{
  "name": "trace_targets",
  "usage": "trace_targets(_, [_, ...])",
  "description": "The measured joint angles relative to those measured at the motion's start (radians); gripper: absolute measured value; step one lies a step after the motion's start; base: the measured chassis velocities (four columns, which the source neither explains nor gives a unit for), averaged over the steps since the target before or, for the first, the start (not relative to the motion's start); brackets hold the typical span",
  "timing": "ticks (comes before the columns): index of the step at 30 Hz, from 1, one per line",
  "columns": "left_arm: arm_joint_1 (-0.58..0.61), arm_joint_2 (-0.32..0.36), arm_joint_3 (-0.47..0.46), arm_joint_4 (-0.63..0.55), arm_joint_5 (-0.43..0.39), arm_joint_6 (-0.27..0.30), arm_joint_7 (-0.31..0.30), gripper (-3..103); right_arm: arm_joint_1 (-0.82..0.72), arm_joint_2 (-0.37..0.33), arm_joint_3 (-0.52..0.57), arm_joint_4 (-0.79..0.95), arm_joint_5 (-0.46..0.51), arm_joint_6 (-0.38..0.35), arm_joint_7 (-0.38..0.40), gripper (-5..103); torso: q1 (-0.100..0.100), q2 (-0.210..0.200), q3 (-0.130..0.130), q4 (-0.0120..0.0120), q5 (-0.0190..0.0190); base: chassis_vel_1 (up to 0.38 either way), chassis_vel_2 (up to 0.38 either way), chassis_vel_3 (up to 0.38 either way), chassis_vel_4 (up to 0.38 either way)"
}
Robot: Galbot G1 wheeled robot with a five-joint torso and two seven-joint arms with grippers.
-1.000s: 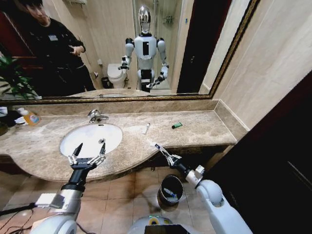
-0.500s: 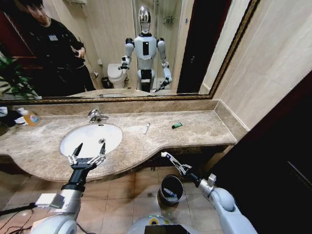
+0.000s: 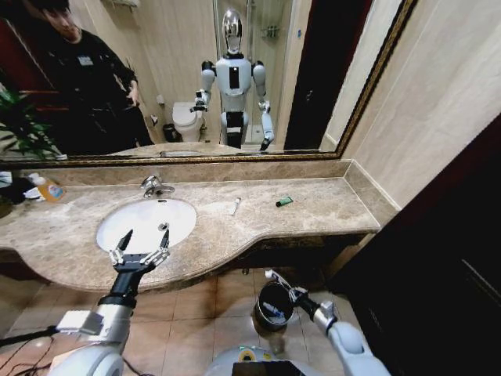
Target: Pick up the trash from the sink and place it in the trash bin.
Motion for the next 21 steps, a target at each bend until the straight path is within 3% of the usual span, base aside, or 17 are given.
trace_targets(2, [0.000,0.000,0.000,0.000,0.000,0.000,0.000,100,0.015,0.010,-0.005,-0.058,-0.031,0.010,0.028,0,0.000,0.000,0.000,0.0000,-0.0004,0.000,0.000,0.000,0.000])
trace_targets(3, [0.000,0.000,0.000,0.000,0.000,0.000,0.000,100,0.035,0.030,-0.012,-0.160,-0.097,0.041,0.095,0,0.000,0.000,0.000,-0.0001,0.0001,0.000,0.000,0.000,0.000])
trace_targets(9, [0.000,0.000,0.000,0.000,0.000,0.000,0.000,100,0.066,0.062,-0.025,-0.299,-0.122,0.095,0.193,0,0.000,0.000,0.000,-0.0001,-0.0001,0.000,0.000,0.000,0.000])
trace_targets(21, [0.000,0.000,0.000,0.000,0.000,0.000,0.000,100,0.070,0.110,-0.027,-0.275,-0.142,0.096,0.241,0,0.000,0.000,0.000,0.0000,-0.0002,0.000,0.000,0.000,0.000])
